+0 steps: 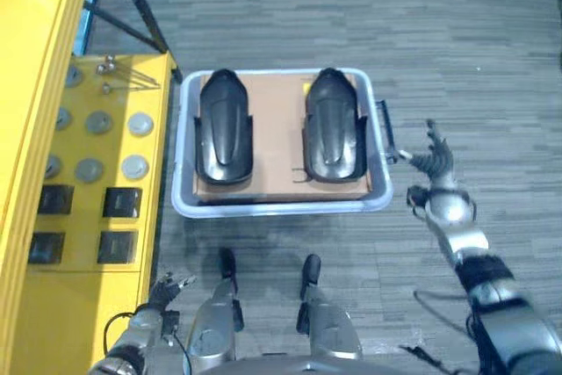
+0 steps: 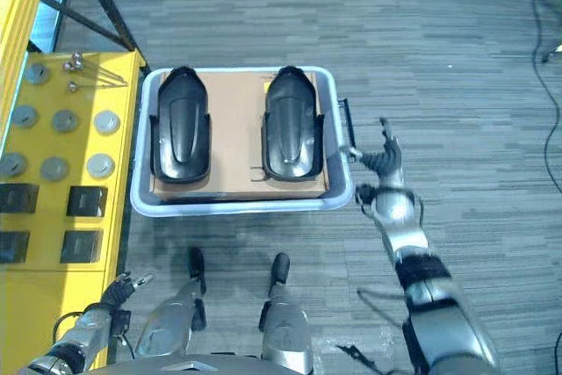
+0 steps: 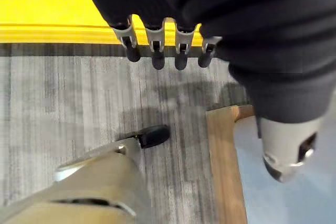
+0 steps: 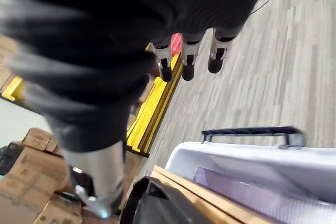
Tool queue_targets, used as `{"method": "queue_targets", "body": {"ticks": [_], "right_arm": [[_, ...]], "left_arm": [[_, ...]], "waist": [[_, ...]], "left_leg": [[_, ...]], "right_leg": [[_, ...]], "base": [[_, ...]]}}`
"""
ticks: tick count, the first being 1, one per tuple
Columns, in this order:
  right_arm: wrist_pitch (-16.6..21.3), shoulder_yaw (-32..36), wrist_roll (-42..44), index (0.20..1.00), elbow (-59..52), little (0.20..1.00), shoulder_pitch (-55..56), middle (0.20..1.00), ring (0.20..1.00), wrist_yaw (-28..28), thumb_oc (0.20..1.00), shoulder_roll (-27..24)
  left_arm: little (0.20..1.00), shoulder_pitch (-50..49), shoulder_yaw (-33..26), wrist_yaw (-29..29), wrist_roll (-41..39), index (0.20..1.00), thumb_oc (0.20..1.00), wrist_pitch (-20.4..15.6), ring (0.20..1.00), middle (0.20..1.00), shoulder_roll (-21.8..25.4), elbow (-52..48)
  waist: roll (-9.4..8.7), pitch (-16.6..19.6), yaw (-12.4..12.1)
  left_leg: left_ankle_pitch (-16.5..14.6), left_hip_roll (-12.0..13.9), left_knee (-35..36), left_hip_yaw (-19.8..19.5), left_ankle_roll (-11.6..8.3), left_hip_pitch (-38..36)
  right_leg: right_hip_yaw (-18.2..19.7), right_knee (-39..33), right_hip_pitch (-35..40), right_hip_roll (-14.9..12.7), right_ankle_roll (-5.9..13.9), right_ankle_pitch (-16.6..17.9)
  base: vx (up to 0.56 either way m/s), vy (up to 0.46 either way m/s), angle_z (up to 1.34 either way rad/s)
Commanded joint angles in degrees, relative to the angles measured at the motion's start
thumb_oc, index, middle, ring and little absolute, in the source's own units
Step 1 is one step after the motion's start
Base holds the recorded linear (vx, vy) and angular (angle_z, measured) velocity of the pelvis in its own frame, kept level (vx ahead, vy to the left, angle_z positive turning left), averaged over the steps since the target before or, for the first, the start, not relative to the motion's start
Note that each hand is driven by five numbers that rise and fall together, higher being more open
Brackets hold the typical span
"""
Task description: Move parts from the plastic box to the shelf.
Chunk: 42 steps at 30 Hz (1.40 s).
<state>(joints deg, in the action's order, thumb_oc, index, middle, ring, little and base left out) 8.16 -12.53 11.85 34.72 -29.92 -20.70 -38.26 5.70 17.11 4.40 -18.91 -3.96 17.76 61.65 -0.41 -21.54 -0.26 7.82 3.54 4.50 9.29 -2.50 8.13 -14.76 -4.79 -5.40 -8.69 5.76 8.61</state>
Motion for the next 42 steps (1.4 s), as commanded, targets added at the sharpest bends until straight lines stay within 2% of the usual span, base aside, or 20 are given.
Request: {"method": "queue_targets", "body": {"ticks": [1,2,4,7,11,12,13,14,18,20,21,22,24,26,27,32,35,36,41,42], "right_arm": [[-3.6,-0.6,-1.2,1.0,0.7,1.0,-3.3,1.0,1.0,-3.5,1.0,-4.3],[-6.5,-2.3,-0.5,1.0,2.6,1.0,-7.6,1.0,1.0,-3.8,1.0,-5.4],[-10.0,-4.4,0.7,1.0,6.5,1.0,-12.2,1.0,1.0,-2.7,1.0,-6.3],[-12.0,-6.6,0.4,1.0,11.3,1.0,-15.0,1.0,1.0,-2.2,1.0,-6.6],[-20.5,-11.4,-1.1,1.0,25.7,1.0,-19.8,1.0,1.0,1.5,1.0,-4.2],[-21.2,-11.6,-2.4,0.925,26.9,0.925,-19.7,0.925,0.925,3.5,0.925,-3.8],[-21.9,-12.3,-4.0,0.2,29.0,0.2,-19.6,0.2,0.2,7.8,0.2,-3.0],[-22.7,-13.0,-4.7,0.2,30.3,0.2,-19.2,0.2,0.2,9.4,0.2,-2.1],[-19.4,-12.7,-1.7,0.2,32.8,0.2,-16.4,0.2,0.2,8.1,0.2,-0.4],[-13.2,-10.6,1.5,0.2,31.0,0.2,-14.1,0.2,0.2,8.2,0.2,-0.1],[-12.7,-10.4,1.1,0.2,30.5,0.2,-13.8,0.2,0.2,7.9,0.2,0.0],[-11.4,-9.5,0.8,0.2,27.8,0.2,-12.4,0.2,0.2,7.1,0.2,0.0],[-10.2,-8.8,0.1,0.2,24.5,0.2,-10.3,0.2,0.2,5.6,0.2,-0.4],[-8.8,-8.4,-0.2,0.2,22.7,0.2,-9.1,0.2,0.2,4.3,0.2,-0.6],[-8.2,-7.0,-1.7,0.2,18.2,0.2,-6.1,0.2,0.2,3.0,0.2,-1.4],[-7.5,-5.2,-5.5,0.2,10.4,0.2,-1.6,0.2,0.2,1.1,0.2,-3.1],[-7.0,-2.8,-10.1,0.2,1.8,0.2,2.8,0.2,0.2,-0.5,0.2,-4.9],[-6.9,-1.2,-11.3,0.2,-2.1,0.2,5.1,0.2,0.2,-0.7,0.2,-5.8],[-6.7,3.1,-15.4,0.2,-14.8,0.2,9.5,0.2,0.2,-1.8,0.2,-9.2],[-5.4,4.8,-16.9,0.2,-19.0,0.2,11.0,0.2,0.2,-2.4,0.2,-10.0]], "left_arm": [[1.0,2.4,3.2,-0.8,-1.6,1.0,1.0,-0.6,1.0,1.0,-0.8,4.4],[1.0,3.0,3.7,-1.2,-2.0,1.0,1.0,-1.0,1.0,1.0,-0.6,4.5],[1.0,3.7,4.5,-1.7,-2.8,1.0,1.0,-1.5,1.0,1.0,-0.4,4.6],[1.0,4.4,5.1,-2.1,-3.5,1.0,1.0,-2.3,1.0,1.0,-0.4,4.7],[1.0,6.3,7.7,-2.7,-5.5,1.0,1.0,-5.1,1.0,1.0,-0.5,4.7],[1.0,6.5,8.0,-2.8,-5.6,1.0,1.0,-5.3,1.0,1.0,-0.6,4.6],[1.0,6.6,8.1,-3.2,-5.5,1.0,1.0,-5.6,1.0,1.0,-0.6,4.7],[1.0,6.6,8.2,-3.4,-5.4,1.0,1.0,-5.9,1.0,1.0,-0.6,4.7],[1.0,5.9,8.0,-4.2,-4.3,1.0,1.0,-7.1,1.0,1.0,0.0,4.3],[1.0,4.9,7.6,-3.0,-2.9,1.0,1.0,-6.6,1.0,1.0,0.2,3.8],[1.0,4.8,7.5,-2.8,-2.7,1.0,1.0,-6.3,1.0,1.0,0.3,3.7],[1.0,4.2,6.8,-0.8,-0.5,1.0,1.0,-4.0,1.0,1.0,0.5,3.5],[1.0,3.3,6.1,1.5,0.0,1.0,1.0,-2.0,1.0,1.0,0.7,4.4],[1.0,2.7,5.3,1.4,-2.5,1.0,1.0,-1.3,1.0,1.0,0.7,4.8],[1.0,1.9,2.7,1.5,-5.1,1.0,1.0,-0.1,1.0,1.0,0.7,4.6],[1.0,1.3,-0.7,4.7,-2.9,1.0,1.0,-0.3,1.0,1.0,2.4,-1.1],[1.0,1.2,-2.4,6.8,-2.3,1.0,1.0,0.9,1.0,1.0,4.4,-13.5],[1.0,0.9,-2.5,7.4,-2.2,1.0,1.0,2.8,1.0,1.0,5.7,-19.9],[1.0,1.2,-3.2,4.7,-4.2,1.0,1.0,6.4,1.0,1.0,10.7,-38.2],[1.0,1.5,-3.7,3.6,-2.7,1.0,1.0,7.0,1.0,1.0,12.0,-44.3]], "waist": [[1.94,0.8,-2.4],[2.11,-0.4,-3.2],[2.43,-1.7,-4.1],[2.82,-2.7,-4.9],[4.22,-4.5,-6.7],[4.43,-4.6,-6.8],[4.74,-4.7,-7.0],[4.9,-4.7,-7.2],[5.02,-3.4,-7.6],[4.66,-2.1,-7.3],[4.61,-1.9,-7.2],[4.33,-1.1,-6.9],[3.73,0.5,-6.3],[3.38,1.5,-6.0],[2.62,3.9,-5.3],[1.72,7.9,-5.0],[1.38,11.7,-5.0],[1.25,12.8,-5.1],[0.91,14.5,-4.6],[0.81,14.9,-4.3]], "left_leg": [[-4.6,1.7,-5.8,-3.4,-1.51,1.4],[-4.5,1.7,-6.7,-3.9,-1.55,2.9],[-4.6,1.5,-7.6,-4.6,-1.66,4.5],[-4.5,1.3,-7.9,-5.2,-1.7,5.4],[-4.2,0.4,-6.5,-5.8,-1.58,6.2],[-4.3,0.3,-6.3,-5.9,-1.6,6.2],[-4.1,0.1,-5.9,-6.0,-1.61,5.9],[-4.1,0.1,-5.5,-6.0,-1.67,5.5],[-4.2,0.0,-4.4,-6.2,-1.78,3.6],[-4.6,0.0,-4.1,-5.9,-1.93,2.0],[-4.6,0.0,-4.1,-5.8,-1.95,1.9],[-4.8,0.2,-4.1,-5.5,-2.02,1.1],[-4.8,0.7,-4.0,-5.1,-2.25,-0.1],[-4.8,0.9,-3.8,-4.8,-2.38,-1.0],[-4.7,1.2,-3.1,-4.0,-2.58,-3.0],[-4.2,1.7,-1.7,-3.0,-2.87,-6.1],[-3.4,2.6,0.1,-2.0,-3.08,-8.2],[-3.4,2.8,0.5,-1.7,-3.07,-8.7],[-3.6,3.2,0.5,-1.0,-2.9,-9.4],[-3.8,3.4,0.5,-0.8,-2.73,-10.0]], "right_leg": [[-0.8,7.0,-1.5,-1.3,-0.01,-7.5],[-1.0,7.6,-2.6,-1.6,-0.09,-7.4],[-1.5,8.2,-3.8,-2.2,-0.05,-7.3],[-1.9,8.7,-4.7,-2.7,0.06,-7.2],[-3.0,9.0,-6.0,-4.0,0.52,-6.6],[-3.1,8.9,-6.0,-4.1,0.6,-6.6],[-3.2,8.7,-5.8,-4.2,0.6,-6.5],[-3.3,8.5,-5.4,-4.4,0.62,-6.5],[-3.7,7.5,-3.6,-4.6,0.71,-6.4],[-3.9,6.6,-2.0,-4.4,0.74,-6.5],[-3.9,6.5,-1.8,-4.4,0.76,-6.5],[-4.0,6.1,-1.1,-4.4,0.82,-6.4],[-4.1,5.5,0.2,-4.0,0.74,-6.4],[-4.2,4.9,1.1,-3.8,0.78,-6.3],[-4.5,3.5,3.0,-3.4,1.14,-5.8],[-5.1,1.0,6.2,-2.9,1.88,-4.5],[-5.8,-0.2,8.3,-2.7,2.66,-3.7],[-6.1,-0.2,8.9,-2.5,2.77,-3.8],[-6.9,-0.2,10.3,-2.3,2.77,-4.3],[-6.9,-0.2,10.8,-2.3,2.81,-4.5]], "base": [[-0.05,0.042,0.13],[-0.06,0.038,0.1],[-0.06,0.038,0.12],[-0.03,0.026,0.19],[-0.03,0.031,0.12],[-0.01,0.041,0.18],[0.02,0.041,0.16],[0.04,0.027,0.1],[0.02,-0.008,0.06],[0.02,-0.004,0.13],[0.0,-0.004,0.11],[-0.01,-0.007,0.05],[0.0,0.0,0.0],[0.0,-0.03,-0.04],[0.0,-0.062,-0.07],[-0.01,-0.073,-0.03],[0.0,-0.096,-0.08],[-0.01,-0.081,-0.04],[-0.06,-0.052,-0.04],[-0.06,-0.026,-0.07]]}}
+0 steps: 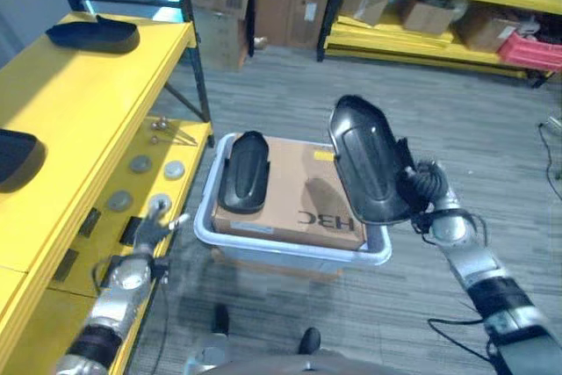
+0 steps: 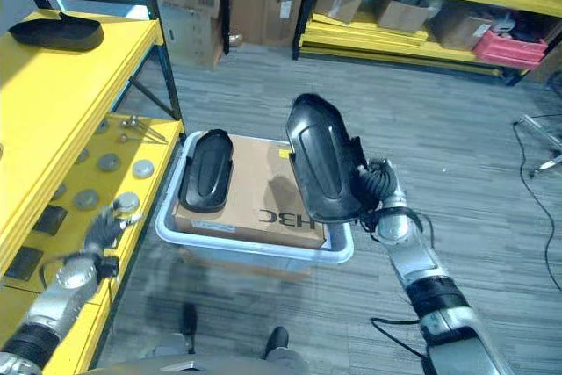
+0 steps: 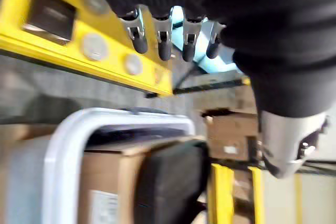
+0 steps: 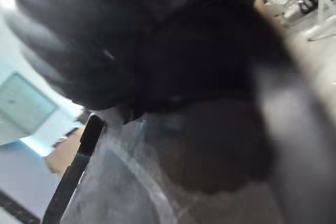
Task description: Move parts from the plastic box to the shelf.
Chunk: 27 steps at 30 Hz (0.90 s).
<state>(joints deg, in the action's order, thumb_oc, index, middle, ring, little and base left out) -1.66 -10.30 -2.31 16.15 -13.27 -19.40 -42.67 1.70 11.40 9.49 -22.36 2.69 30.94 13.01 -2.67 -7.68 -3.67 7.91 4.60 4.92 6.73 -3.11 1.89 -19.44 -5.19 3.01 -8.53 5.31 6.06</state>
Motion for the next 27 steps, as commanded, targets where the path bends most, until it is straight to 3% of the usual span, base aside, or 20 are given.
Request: {"method": "queue_targets", "body": {"ticks": [1,5,6,10,17,20,27], "right_arm": [[5.7,3.3,-3.5,0.2,-2.3,0.2,-5.3,0.2,0.2,-4.2,0.2,-5.9],[8.3,4.3,-6.5,0.2,-8.1,0.2,-5.9,0.2,0.2,-6.1,0.2,-6.5],[10.5,4.0,-8.5,0.2,-10.3,0.2,-7.1,0.2,0.2,-7.6,0.2,-6.4],[12.8,3.0,-11.9,0.2,-13.2,0.2,-9.1,0.2,0.2,-9.1,0.2,-6.1],[11.0,-5.5,-16.0,0.2,-13.7,0.2,-17.6,0.2,0.2,-9.7,0.2,-3.1],[11.6,-9.4,-19.2,0.2,-10.7,0.2,-20.5,0.2,0.2,-13.1,0.2,-0.7],[13.8,-15.7,-21.4,0.2,-6.0,0.2,-24.2,0.2,0.2,-14.7,0.2,3.8]], "left_arm": [[1.0,5.7,1.7,-2.2,0.9,1.0,1.0,0.1,1.0,1.0,-0.6,1.7],[1.0,7.7,1.1,-5.8,-0.1,1.0,1.0,-0.3,1.0,1.0,0.6,-7.4],[1.0,9.1,1.4,-8.5,-3.0,1.0,1.0,-0.3,1.0,1.0,0.3,-10.9],[1.0,11.0,2.7,-11.4,-9.4,1.0,1.0,0.5,1.0,1.0,-0.9,-14.3],[1.0,17.3,9.2,-13.8,-9.9,1.0,1.0,0.5,1.0,1.0,-3.9,-14.8],[1.0,19.8,11.9,-14.5,-11.3,1.0,1.0,1.2,1.0,1.0,-5.2,-14.7],[1.0,23.0,15.1,-15.4,-15.5,1.0,1.0,0.6,1.0,1.0,-7.7,-14.7]], "waist": [[3.02,1.4,-0.8],[2.8,2.3,-0.7],[2.69,2.7,-0.7],[2.6,3.2,-0.6],[2.2,4.6,-0.6],[2.15,5.1,-1.1],[2.01,5.7,-1.9]], "left_leg": [[-3.9,2.4,0.1,1.9,-2.04,-3.9],[-4.3,2.5,0.1,2.2,-1.69,-4.6],[-4.6,2.5,0.1,2.3,-1.56,-4.9],[-5.0,2.5,0.1,2.5,-1.35,-5.3],[-5.7,2.3,0.1,2.8,-1.13,-5.7],[-5.9,2.1,0.1,2.4,-0.95,-5.6],[-6.2,1.7,0.1,1.5,-0.72,-5.3]], "right_leg": [[-2.2,0.2,2.5,-2.4,3.27,-2.1],[-2.3,0.2,3.4,-2.3,3.34,-2.5],[-2.4,0.2,3.7,-2.2,3.36,-2.7],[-2.1,0.3,3.9,-2.1,3.35,-2.9],[-1.8,0.2,4.1,-2.0,3.52,-3.2],[-2.1,0.2,4.2,-2.1,3.59,-3.2],[-2.7,0.2,4.4,-2.4,3.75,-3.4]], "base": [[-0.07,-0.034,-0.06],[-0.03,-0.023,-0.08],[0.0,0.0,0.0],[0.0,0.0,0.0],[0.0,0.005,-0.02],[0.0,0.005,-0.01],[0.0,0.002,0.0]]}}
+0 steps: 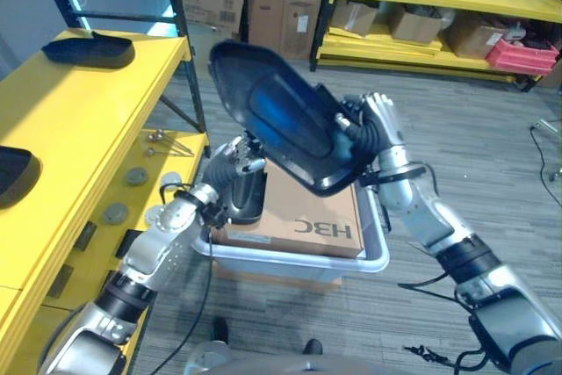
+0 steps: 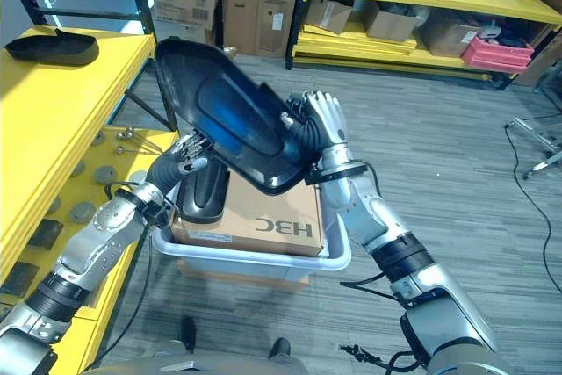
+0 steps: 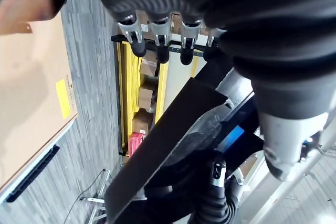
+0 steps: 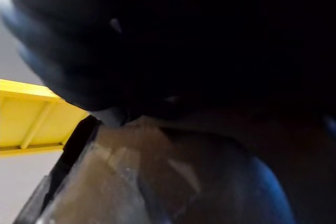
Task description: Move parts from the plastic box to the shelf.
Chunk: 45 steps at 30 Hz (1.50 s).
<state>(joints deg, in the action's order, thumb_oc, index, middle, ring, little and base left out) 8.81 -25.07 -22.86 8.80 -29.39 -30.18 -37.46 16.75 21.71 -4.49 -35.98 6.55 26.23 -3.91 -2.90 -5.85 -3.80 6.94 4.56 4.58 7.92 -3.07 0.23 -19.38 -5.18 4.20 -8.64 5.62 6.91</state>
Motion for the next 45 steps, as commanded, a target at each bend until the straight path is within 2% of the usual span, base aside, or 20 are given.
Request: {"method": "queue_targets", "body": {"ticks": [1,5,7,10,11,16,17,18,19,24,25,28,35,36,38,40,41,45], "right_arm": [[3.4,-1.3,-0.9,0.2,1.5,0.2,-8.2,0.2,0.2,-4.0,0.2,-1.2],[5.5,-3.8,-0.8,0.2,2.2,0.2,-8.8,0.2,0.2,-4.5,0.2,1.0],[8.2,-4.8,-0.1,0.2,2.4,0.2,-8.6,0.2,0.2,-4.9,0.2,2.5],[9.9,-5.7,-1.1,0.2,2.2,0.2,-8.4,0.2,0.2,-5.4,0.2,4.2],[11.4,-6.3,-1.5,0.2,1.6,0.2,-7.7,0.2,0.2,-5.3,0.2,5.3],[14.4,-7.6,-1.3,0.2,0.0,0.2,-6.5,0.2,0.2,-4.2,0.2,7.3],[15.4,-8.3,-0.8,0.2,-0.5,0.2,-6.3,0.2,0.2,-3.7,0.2,7.9],[15.6,-8.6,-0.6,0.2,-0.6,0.2,-6.2,0.2,0.2,-3.5,0.2,8.3],[16.1,-8.8,0.0,0.2,-0.5,0.2,-6.1,0.2,0.2,-3.5,0.2,8.6],[16.7,-9.4,1.2,0.2,-1.1,0.2,-5.0,0.2,0.2,-2.3,0.2,10.5],[17.8,-10.1,3.7,0.2,-1.4,0.2,-3.8,0.2,0.2,-0.4,0.2,12.3],[17.7,-11.4,4.1,0.2,-2.2,0.2,-2.7,0.2,0.2,0.9,0.2,14.4],[21.3,-14.0,7.4,0.2,-2.4,0.2,-1.3,0.2,0.2,4.9,0.2,18.1],[20.7,-14.6,10.0,0.2,-3.5,0.2,-0.6,0.2,0.2,7.0,0.2,18.8],[19.2,-14.9,10.4,0.2,-3.8,0.2,0.1,0.2,0.2,8.8,0.2,19.0],[17.8,-15.4,13.7,0.592,-3.2,0.592,0.9,0.592,0.592,8.7,0.592,18.7],[17.6,-15.2,15.3,1.0,-2.9,1.0,1.6,1.0,1.0,8.1,1.0,18.8],[16.6,-13.1,21.8,1.0,-3.8,1.0,6.0,1.0,1.0,7.1,1.0,17.9]], "left_arm": [[1.0,8.0,4.9,-1.5,-2.0,1.0,1.0,-3.3,1.0,1.0,-3.0,2.3],[1.0,9.0,5.7,0.0,-2.8,1.0,1.0,-3.8,1.0,1.0,-4.0,2.0],[1.0,9.6,5.8,1.9,-3.2,1.0,1.0,-3.7,1.0,1.0,-4.6,2.1],[1.0,10.0,6.1,2.9,-3.9,1.0,1.0,-4.4,1.0,1.0,-5.4,2.9],[1.0,10.0,6.0,3.4,-3.6,1.0,1.0,-4.9,1.0,1.0,-6.1,3.4],[1.0,9.9,5.6,5.7,-3.5,1.0,1.0,-6.8,1.0,1.0,-6.9,4.4],[0.595,9.7,5.1,5.4,-3.6,0.595,0.595,-8.1,0.595,0.595,-7.2,4.6],[0.423,9.8,5.1,5.8,-3.4,0.423,0.423,-8.6,0.423,0.423,-7.4,4.7],[0.2,9.8,5.2,6.3,-3.1,0.2,0.2,-9.3,0.2,0.2,-7.5,4.7],[0.2,9.6,5.1,8.2,-3.3,0.2,0.2,-11.2,0.2,0.2,-8.1,4.6],[0.2,9.4,4.8,10.5,-5.1,0.2,0.2,-14.4,0.2,0.2,-9.0,4.6],[0.2,9.4,4.4,11.9,-4.9,0.2,0.2,-16.0,0.2,0.2,-9.7,4.1],[0.2,9.4,4.4,13.6,-7.7,0.2,0.2,-21.2,0.2,0.2,-11.5,3.7],[0.2,9.4,3.9,15.1,-6.0,0.2,0.2,-24.4,0.2,0.2,-12.0,3.1],[0.2,9.4,3.1,15.2,-0.1,0.2,0.2,-27.4,0.2,0.2,-11.5,2.5],[0.2,9.7,3.0,16.8,4.6,0.2,0.2,-29.3,0.2,0.2,-10.9,1.5],[0.2,9.8,2.6,17.8,6.5,0.2,0.2,-29.7,0.2,0.2,-10.6,0.7],[0.2,10.1,0.9,25.7,18.6,0.2,0.2,-29.1,0.2,0.2,-8.0,-2.1]], "waist": [[2.23,3.9,-1.8],[2.29,3.9,-2.1],[2.27,3.9,-2.3],[2.18,3.8,-2.5],[2.17,3.7,-2.6],[2.05,3.7,-2.7],[2.0,3.5,-2.8],[1.99,3.5,-2.8],[1.99,3.6,-2.8],[1.88,3.5,-2.9],[1.82,3.5,-2.9],[1.88,3.4,-2.9],[1.69,3.3,-3.0],[1.61,3.3,-2.9],[1.48,3.3,-2.9],[1.43,3.2,-2.9],[1.41,3.2,-2.8],[1.52,3.1,-1.9]], "left_leg": [[-5.3,1.7,0.4,0.2,-0.77,-3.6],[-5.1,1.6,0.4,-0.1,-0.66,-3.4],[-5.2,1.6,0.4,-0.3,-0.59,-3.5],[-5.3,1.4,0.4,-0.6,-0.48,-3.5],[-5.3,1.4,0.4,-0.7,-0.39,-3.5],[-5.4,1.2,0.4,-1.0,-0.29,-3.6],[-5.5,1.2,0.4,-1.1,-0.24,-3.7],[-5.5,1.2,0.4,-1.1,-0.23,-3.7],[-5.5,1.2,0.4,-1.2,-0.23,-3.7],[-5.6,1.1,0.4,-1.3,-0.24,-3.7],[-5.7,1.0,0.4,-1.5,-0.21,-3.7],[-5.7,0.9,0.4,-1.6,-0.17,-3.7],[-5.8,0.5,0.4,-1.9,-0.12,-3.6],[-5.8,0.4,0.4,-2.0,-0.07,-3.5],[-5.9,0.1,0.4,-2.0,0.0,-3.5],[-6.0,-0.2,0.4,-2.1,0.11,-3.5],[-6.0,-0.3,0.4,-2.0,0.11,-3.5],[-6.1,-0.6,0.4,-1.5,0.33,-3.6]], "right_leg": [[-2.7,0.2,3.2,-2.3,3.46,-4.3],[-2.9,0.3,3.1,-2.4,3.44,-4.3],[-3.1,0.4,3.2,-2.5,3.45,-4.4],[-3.0,0.5,3.3,-2.4,3.36,-4.5],[-3.0,0.6,3.3,-2.4,3.3,-4.5],[-2.9,0.7,3.3,-2.4,3.21,-4.7],[-2.8,0.7,3.3,-2.3,3.14,-4.8],[-2.9,0.7,3.3,-2.3,3.13,-4.8],[-2.8,0.7,3.3,-2.3,3.13,-4.7],[-2.8,0.7,3.3,-2.3,3.09,-4.8],[-2.8,0.7,3.3,-2.3,3.03,-4.8],[-2.7,0.6,3.3,-2.2,2.91,-4.7],[-2.7,0.4,3.2,-2.3,2.91,-4.5],[-2.7,0.4,3.1,-2.4,2.97,-4.3],[-2.5,0.3,3.0,-2.6,3.1,-4.1],[-2.4,0.3,2.9,-2.7,3.22,-3.9],[-2.4,0.3,2.9,-2.8,3.35,-3.8],[-1.8,0.3,2.5,-3.3,3.93,-3.3]], "base": [[0.0,0.0,0.0],[0.0,0.0,0.0],[0.0,0.0,0.0],[0.0,0.0,0.0],[0.0,0.0,0.0],[0.0,0.0,0.0],[0.0,0.0,0.0],[0.0,0.0,0.0],[0.0,0.0,0.0],[0.0,0.0,0.0],[0.0,0.0,0.0],[0.0,0.0,0.0],[0.0,0.013,0.0],[-0.01,0.056,-0.01],[-0.01,0.058,-0.01],[-0.01,0.056,-0.02],[-0.01,0.062,-0.02],[0.0,0.087,0.0]]}}
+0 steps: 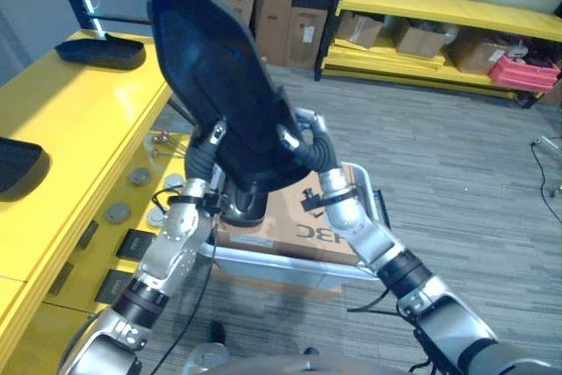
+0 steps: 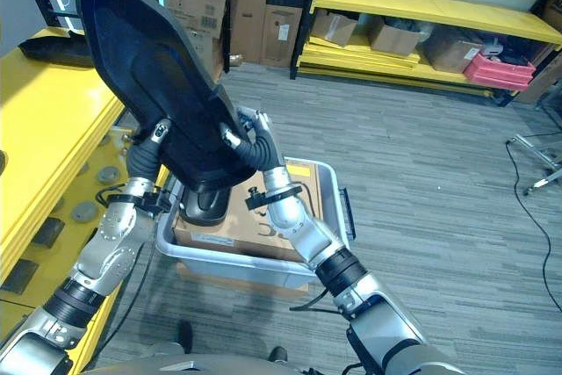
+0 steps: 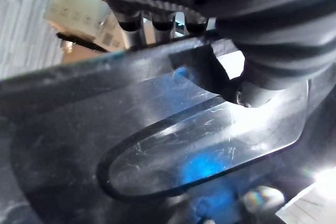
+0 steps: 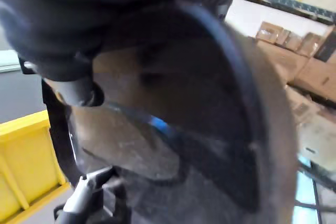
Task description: Move parts from the plastic box to the shelf.
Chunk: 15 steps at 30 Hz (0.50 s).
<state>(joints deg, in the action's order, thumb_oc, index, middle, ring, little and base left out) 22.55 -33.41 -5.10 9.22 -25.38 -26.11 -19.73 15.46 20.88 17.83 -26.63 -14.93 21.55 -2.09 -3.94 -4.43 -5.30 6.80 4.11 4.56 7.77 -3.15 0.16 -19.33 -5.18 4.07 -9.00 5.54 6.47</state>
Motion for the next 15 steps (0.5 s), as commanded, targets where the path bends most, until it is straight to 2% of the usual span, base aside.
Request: {"method": "queue_targets", "body": {"ticks": [1,4,5,6,9,11,13,15], "right_arm": [[2.7,-3.5,5.9,1.0,-4.8,1.0,3.8,1.0,1.0,2.7,1.0,-0.3],[1.1,1.3,10.5,1.0,-7.0,1.0,9.9,1.0,1.0,1.6,1.0,-2.2],[1.3,5.0,12.6,1.0,-7.3,1.0,14.7,1.0,1.0,2.0,1.0,-3.3],[0.7,6.8,13.3,1.0,-7.1,1.0,16.8,1.0,1.0,2.5,1.0,-3.6],[0.5,11.2,15.5,1.0,-5.2,1.0,21.7,1.0,1.0,4.1,1.0,-4.0],[-0.1,15.4,18.2,1.0,-1.2,1.0,25.8,1.0,1.0,7.1,1.0,-3.5],[-0.4,17.7,18.9,1.0,2.4,1.0,28.4,1.0,1.0,9.7,1.0,-3.3],[-2.3,19.3,22.1,1.0,7.3,1.0,30.3,1.0,1.0,13.8,1.0,-2.5]], "left_arm": [[0.2,11.0,0.6,5.4,13.5,0.2,0.2,-7.1,0.2,0.2,-2.3,-4.4],[0.2,9.4,-2.3,9.4,23.2,0.2,0.2,-6.2,0.2,0.2,1.5,-5.3],[0.2,7.6,-4.8,11.1,27.3,0.2,0.2,-5.8,0.2,0.2,3.8,-6.0],[0.2,6.6,-6.1,12.0,28.7,0.2,0.2,-5.4,0.2,0.2,5.0,-6.5],[0.2,4.1,-9.4,13.5,31.8,0.2,0.2,-4.4,0.2,0.2,7.6,-6.9],[0.2,2.2,-11.8,14.5,33.2,0.2,0.2,-4.1,0.2,0.2,10.1,-6.7],[0.2,0.9,-13.4,14.8,32.7,0.2,0.2,-4.6,0.2,0.2,11.5,-6.3],[0.2,-0.2,-14.5,14.3,31.9,0.2,0.2,-6.1,0.2,0.2,12.5,-5.7]], "waist": [[2.6,1.7,0.0],[2.91,1.4,1.2],[3.1,1.2,2.1],[3.18,1.1,2.5],[3.35,1.0,3.8],[3.42,0.9,5.1],[3.36,0.8,5.8],[3.25,0.8,6.2]], "left_leg": [[-6.0,-0.3,0.4,-1.2,0.53,-3.6],[-6.2,-0.7,0.4,-0.8,1.13,-3.7],[-6.3,-1.0,0.4,-0.2,1.48,-3.8],[-6.4,-1.1,0.4,0.1,1.66,-3.9],[-6.7,-1.6,0.4,0.8,2.03,-4.0],[-7.0,-2.1,0.4,1.1,2.44,-4.2],[-7.3,-2.4,0.4,1.0,2.65,-4.4],[-7.5,-2.7,0.4,0.7,2.86,-4.3]], "right_leg": [[-1.6,0.4,2.5,-3.0,4.15,-2.8],[-0.7,1.1,2.3,-3.1,4.31,-3.1],[-0.4,1.8,1.8,-3.5,4.6,-3.1],[-0.3,2.0,1.7,-3.8,4.74,-3.1],[0.2,2.4,1.3,-4.3,5.08,-3.1],[1.0,3.0,0.7,-4.7,5.45,-3.0],[1.9,3.3,0.3,-4.8,5.58,-2.9],[3.0,3.4,0.0,-4.6,5.56,-3.0]], "base": [[0.0,0.099,0.03],[0.0,0.123,-0.01],[0.0,0.16,-0.08],[-0.01,0.125,-0.07],[0.01,0.103,-0.16],[0.04,0.101,-0.18],[0.04,0.05,-0.1],[0.05,0.012,-0.09]]}}
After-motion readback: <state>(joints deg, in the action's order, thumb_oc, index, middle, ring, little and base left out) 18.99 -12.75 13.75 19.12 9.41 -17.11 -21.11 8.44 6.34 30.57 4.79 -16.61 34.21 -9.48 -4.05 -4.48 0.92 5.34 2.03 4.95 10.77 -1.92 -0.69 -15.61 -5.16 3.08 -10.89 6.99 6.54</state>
